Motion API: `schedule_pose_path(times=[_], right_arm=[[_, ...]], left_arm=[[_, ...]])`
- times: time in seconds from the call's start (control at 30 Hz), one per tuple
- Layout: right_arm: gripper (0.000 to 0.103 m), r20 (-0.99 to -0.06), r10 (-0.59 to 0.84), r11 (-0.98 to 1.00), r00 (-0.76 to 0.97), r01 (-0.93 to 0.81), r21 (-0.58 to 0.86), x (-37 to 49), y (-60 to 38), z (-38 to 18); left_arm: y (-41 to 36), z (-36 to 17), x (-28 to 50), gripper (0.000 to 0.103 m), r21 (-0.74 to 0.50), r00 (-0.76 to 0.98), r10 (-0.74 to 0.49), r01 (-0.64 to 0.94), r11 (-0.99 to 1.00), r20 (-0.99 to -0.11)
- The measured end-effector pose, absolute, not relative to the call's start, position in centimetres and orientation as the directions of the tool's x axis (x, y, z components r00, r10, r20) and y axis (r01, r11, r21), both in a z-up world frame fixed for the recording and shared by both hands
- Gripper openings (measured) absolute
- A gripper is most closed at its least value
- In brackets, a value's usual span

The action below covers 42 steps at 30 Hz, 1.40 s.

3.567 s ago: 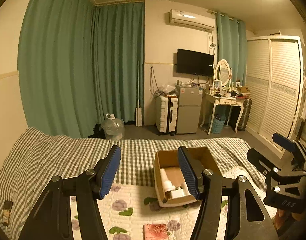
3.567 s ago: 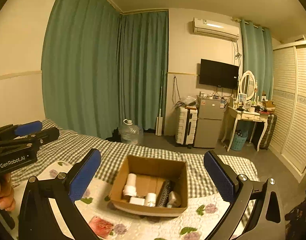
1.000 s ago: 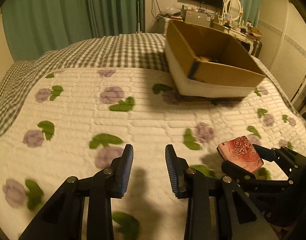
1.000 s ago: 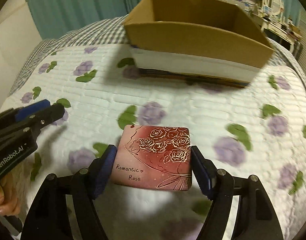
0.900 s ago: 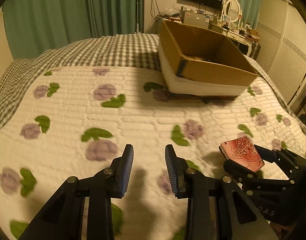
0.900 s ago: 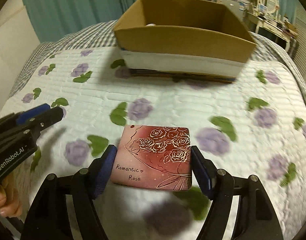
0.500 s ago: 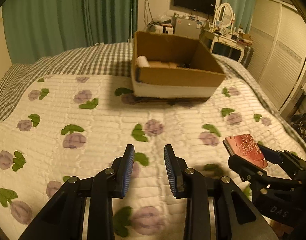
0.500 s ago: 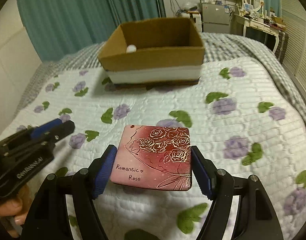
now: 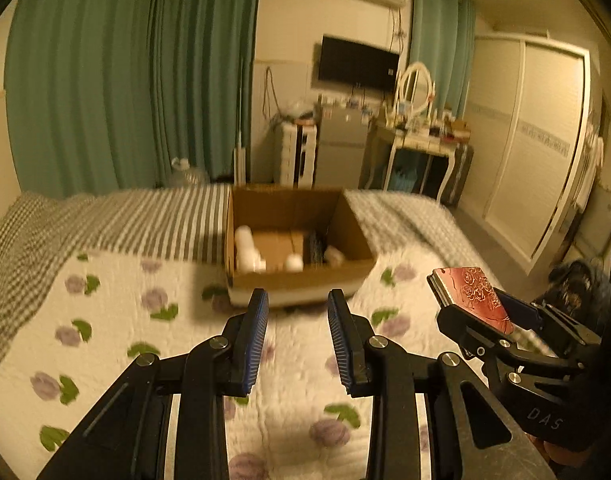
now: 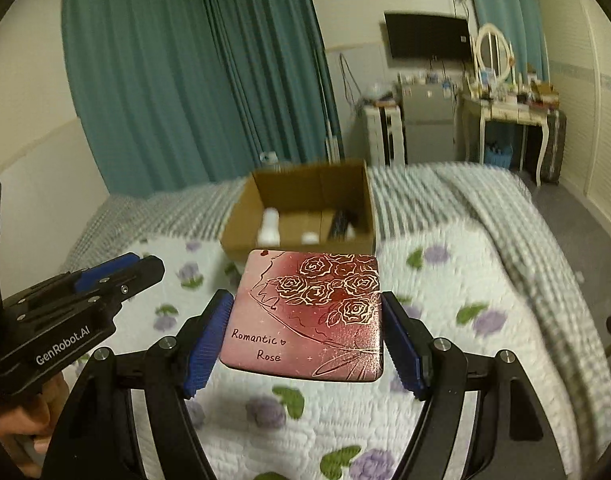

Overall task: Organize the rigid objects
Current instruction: 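Carry the pink rose card over the box with the right tool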

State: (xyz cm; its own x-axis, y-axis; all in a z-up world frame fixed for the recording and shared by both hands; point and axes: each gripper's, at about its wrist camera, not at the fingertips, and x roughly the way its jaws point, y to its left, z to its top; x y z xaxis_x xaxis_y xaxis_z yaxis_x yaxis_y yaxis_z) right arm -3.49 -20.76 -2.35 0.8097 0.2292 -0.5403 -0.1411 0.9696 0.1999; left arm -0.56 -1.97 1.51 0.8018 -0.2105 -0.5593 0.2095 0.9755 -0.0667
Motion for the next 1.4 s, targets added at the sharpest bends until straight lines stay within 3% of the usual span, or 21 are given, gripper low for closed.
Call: schedule_pose_path(times=[0.37, 0.57, 0.77, 1.13, 1.4], right_arm=[[0.073, -0.381, 0.207, 0.975, 0.901, -0.159, 0.154, -2.7, -20.6, 6.4], [0.073, -0.311, 0.206, 0.976, 0.928, -0.174, 0.128, -0.6, -19.2, 9.3], [0.073, -0.261, 0.204, 0.977, 0.944, -0.180, 0.115, 2.6, -18.2, 10.7], [0.073, -0.280, 0.219, 0.976, 0.935, -0.205, 0.078, 10.2, -17.2, 8.2], [0.073, -0.381, 0.221, 0.975, 0.898, -0.216, 0.054, 15.8, -15.6, 2.3]], left_arm=[[-0.8, 8.4, 0.6, 0.032, -0.063, 0.883, -0.231, 0.225, 0.972, -0.409], [0.1, 9.6, 3.7, 0.032, -0.101, 0.896, -0.229, 0.206, 0.973, -0.380], [0.5, 9.4, 7.5, 0.032, -0.022, 0.927, -0.164, 0.167, 0.986, -0.339], [1.3, 5.8, 14.9, 0.032, -0.037, 0.909, -0.143, 0.140, 0.989, -0.391], [1.8, 0.3, 19.6, 0.032, -0.067, 0.853, -0.165, 0.152, 0.986, -0.495]])
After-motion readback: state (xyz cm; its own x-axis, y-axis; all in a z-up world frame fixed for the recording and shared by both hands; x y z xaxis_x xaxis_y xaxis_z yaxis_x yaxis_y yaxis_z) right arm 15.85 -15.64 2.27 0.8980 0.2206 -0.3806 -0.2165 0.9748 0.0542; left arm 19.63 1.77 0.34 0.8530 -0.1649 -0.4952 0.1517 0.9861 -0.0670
